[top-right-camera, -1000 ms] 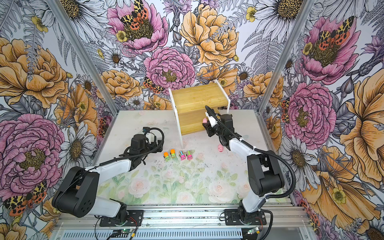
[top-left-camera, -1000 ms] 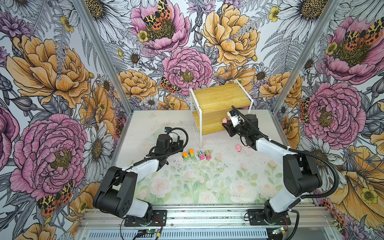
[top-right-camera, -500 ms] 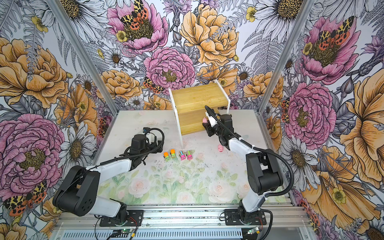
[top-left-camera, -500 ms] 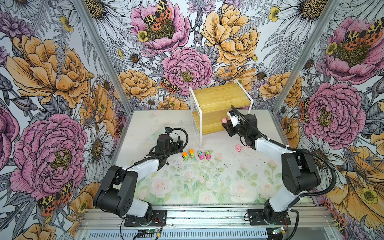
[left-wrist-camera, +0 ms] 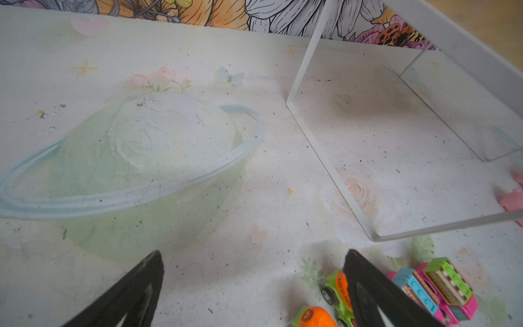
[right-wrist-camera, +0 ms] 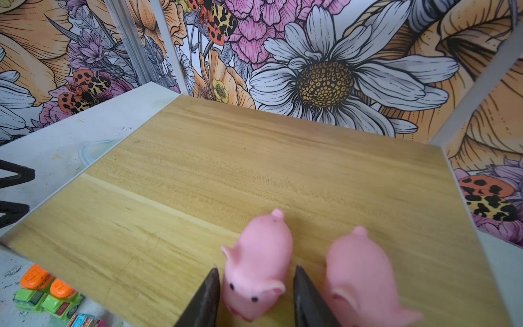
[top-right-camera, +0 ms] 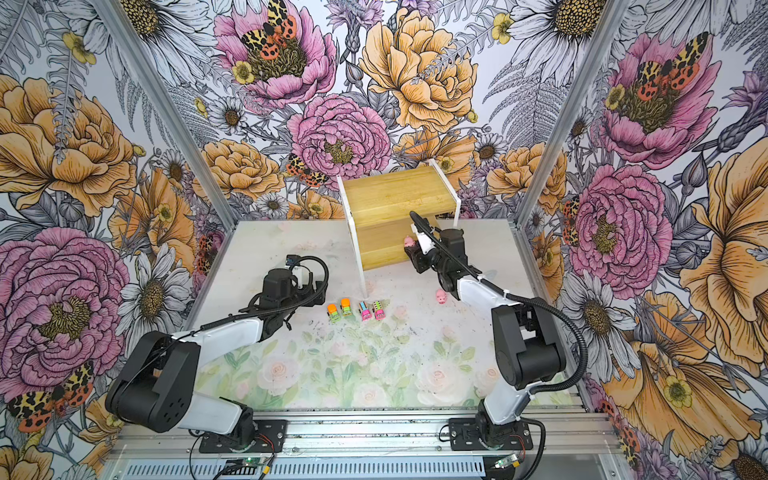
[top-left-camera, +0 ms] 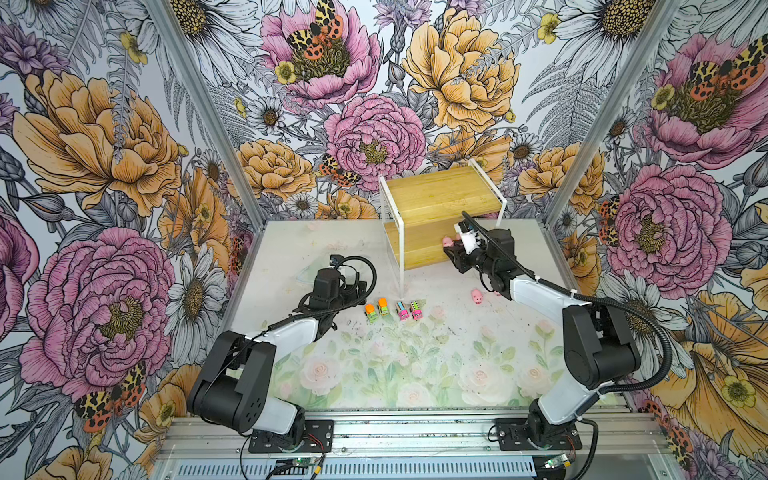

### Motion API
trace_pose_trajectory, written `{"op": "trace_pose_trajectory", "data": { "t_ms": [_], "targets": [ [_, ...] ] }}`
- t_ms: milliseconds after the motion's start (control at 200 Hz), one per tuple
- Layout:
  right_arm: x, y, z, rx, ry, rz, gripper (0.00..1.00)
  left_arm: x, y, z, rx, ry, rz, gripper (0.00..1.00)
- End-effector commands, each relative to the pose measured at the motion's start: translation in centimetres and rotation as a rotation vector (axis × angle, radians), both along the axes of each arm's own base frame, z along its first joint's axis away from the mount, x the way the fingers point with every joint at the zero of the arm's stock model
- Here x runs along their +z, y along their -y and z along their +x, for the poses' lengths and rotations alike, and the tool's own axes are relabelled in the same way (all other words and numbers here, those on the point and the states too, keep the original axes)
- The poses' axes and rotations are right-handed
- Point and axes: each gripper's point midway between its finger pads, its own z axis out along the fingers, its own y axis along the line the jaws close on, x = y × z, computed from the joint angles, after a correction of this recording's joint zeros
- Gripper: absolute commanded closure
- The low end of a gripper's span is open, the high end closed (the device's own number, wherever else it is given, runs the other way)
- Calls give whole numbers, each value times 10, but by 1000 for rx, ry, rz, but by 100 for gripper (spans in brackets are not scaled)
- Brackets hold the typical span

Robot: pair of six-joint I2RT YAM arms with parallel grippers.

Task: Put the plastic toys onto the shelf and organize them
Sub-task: 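Lower the pig onto the lower shelf beside the first pig, open right gripper, then withdraw the right gripper and lower it over the remaining pigs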

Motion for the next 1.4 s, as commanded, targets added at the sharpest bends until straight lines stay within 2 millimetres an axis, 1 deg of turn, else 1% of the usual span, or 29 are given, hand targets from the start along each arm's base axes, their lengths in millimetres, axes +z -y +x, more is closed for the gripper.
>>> {"op": "trace_pose_trajectory", "data": {
  "t_ms": [0, 360, 555, 676, 771, 846, 941, 986, 1046, 1111, 1181, 1271, 1391],
  "targets": [
    [5, 5, 4, -23, 30, -7, 55, 6, 1, 5, -11, 10, -6, 1],
    [3, 13, 7, -74, 42, -14, 54, 6, 1, 4, -10, 11, -5, 1],
    [6, 14, 5, -74, 54, -12, 54, 6, 1, 5, -9, 10, -5, 1],
    [7, 13, 0, -62, 59, -7, 54, 6, 1, 4, -10, 11, -4, 1],
    [11, 8, -8, -25, 54, 10, 54, 6, 1, 4, -10, 10, -5, 1],
    [15, 6, -19, -3, 41, 31, 54, 6, 1, 4, -9, 10, -4, 1],
    [21, 4, -40, 16, 28, 84, 54, 7, 1, 4, -10, 13, -7, 1],
    [25, 6, -50, 9, 28, 110, 54, 8, 1, 4, -11, 14, -7, 1],
    [23, 11, -64, -24, 4, 147, 54, 8, 1, 4, -15, 14, -7, 1],
    [14, 23, -77, -101, -59, 183, 54, 9, 2, 3, -17, 18, -9, 1],
    [-1, 36, -90, -179, -117, 201, 53, 11, 2, 3, -16, 21, -10, 1],
    [-27, 55, -104, -306, -175, 233, 52, 10, 2, 2, -20, 20, -11, 1],
    [-66, 70, -119, -408, -263, 258, 52, 10, 3, 3, -25, 20, -12, 1]
  ]
}}
